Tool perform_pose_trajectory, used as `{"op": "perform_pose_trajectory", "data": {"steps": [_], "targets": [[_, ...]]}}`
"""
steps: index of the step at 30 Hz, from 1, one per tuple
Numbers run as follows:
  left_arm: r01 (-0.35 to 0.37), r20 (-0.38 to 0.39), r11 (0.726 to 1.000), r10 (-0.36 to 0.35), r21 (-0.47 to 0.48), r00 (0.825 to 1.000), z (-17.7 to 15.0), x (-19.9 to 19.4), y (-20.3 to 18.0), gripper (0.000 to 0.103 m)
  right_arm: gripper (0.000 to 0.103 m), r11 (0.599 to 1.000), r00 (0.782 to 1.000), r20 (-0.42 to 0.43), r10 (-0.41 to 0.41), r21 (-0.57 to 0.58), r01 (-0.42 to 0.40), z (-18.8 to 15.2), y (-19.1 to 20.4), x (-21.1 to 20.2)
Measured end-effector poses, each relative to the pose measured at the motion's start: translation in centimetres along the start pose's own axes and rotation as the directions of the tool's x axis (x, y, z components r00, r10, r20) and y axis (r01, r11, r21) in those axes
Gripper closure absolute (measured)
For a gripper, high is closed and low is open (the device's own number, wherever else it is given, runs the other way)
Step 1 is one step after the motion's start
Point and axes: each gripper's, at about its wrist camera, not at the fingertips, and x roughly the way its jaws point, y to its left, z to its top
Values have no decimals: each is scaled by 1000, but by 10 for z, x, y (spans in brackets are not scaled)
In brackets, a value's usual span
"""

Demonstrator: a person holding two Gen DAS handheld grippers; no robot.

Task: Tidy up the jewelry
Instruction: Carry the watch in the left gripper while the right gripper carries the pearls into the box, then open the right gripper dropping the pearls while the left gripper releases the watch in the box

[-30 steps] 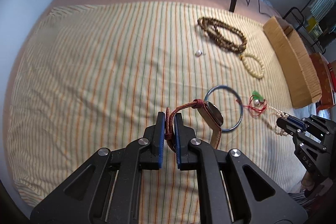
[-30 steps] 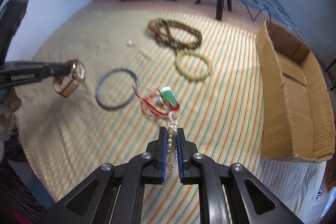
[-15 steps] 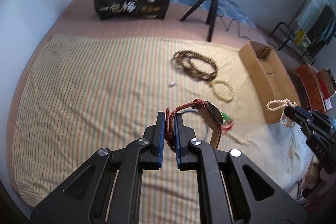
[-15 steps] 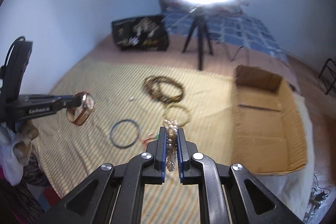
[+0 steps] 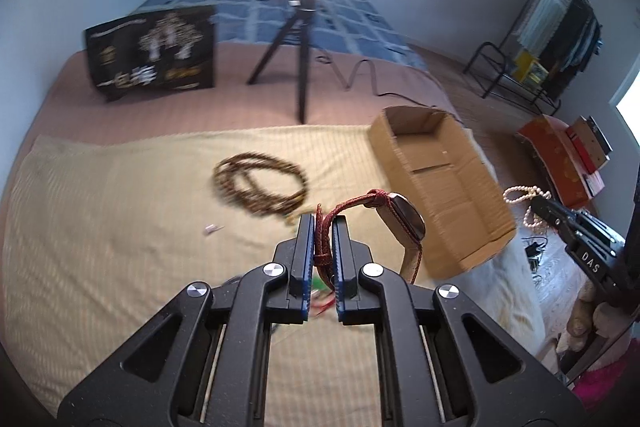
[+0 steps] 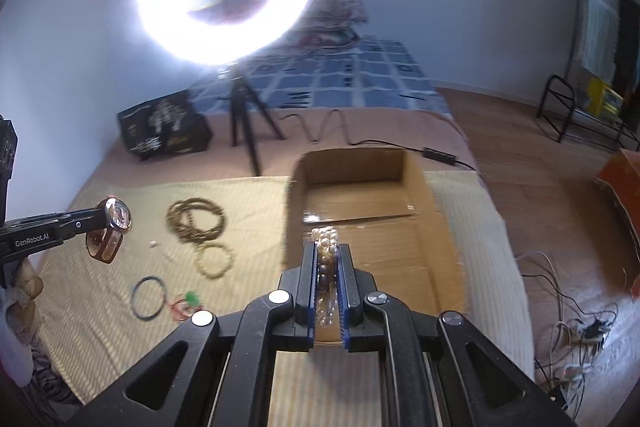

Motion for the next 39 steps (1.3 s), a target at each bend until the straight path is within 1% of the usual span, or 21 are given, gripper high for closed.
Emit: {"op": "perform_pose_trajectory", "data": {"steps": [7,15,24,29,35,36,38,39], "targets": [[44,-21,998,-43,43,999,19,41,-48,96,97,998,999,-20,-50,28,50,-2,-35,12],[74,-58,994,-69,78,996,33,90,-91,96,97,997,997,-43,-60,35,62,0,-53,30],[78,-87,991,-69,105,994,42,127,-119,96,97,996,994,-82,-72,51,76,-4,-64,48],[76,-103,992,-65,100,992,43,139,-123,96,97,994,992,-100,-75,67,82,-7,-70,55],[78,-100,988,-65,131,993,43,139,-132,96,96,994,992,-107,-67,80,76,-7,-73,58],[79,-99,988,-66,132,993,43,139,-132,95,96,994,992,-105,-68,80,76,-7,-72,58],[81,-100,988,-68,131,993,44,138,-132,92,88,994,992,-102,-67,80,75,-6,-71,57],[84,-102,988,-71,127,992,44,138,-132,91,82,994,993,-98,-67,80,75,-6,-71,57]]}}
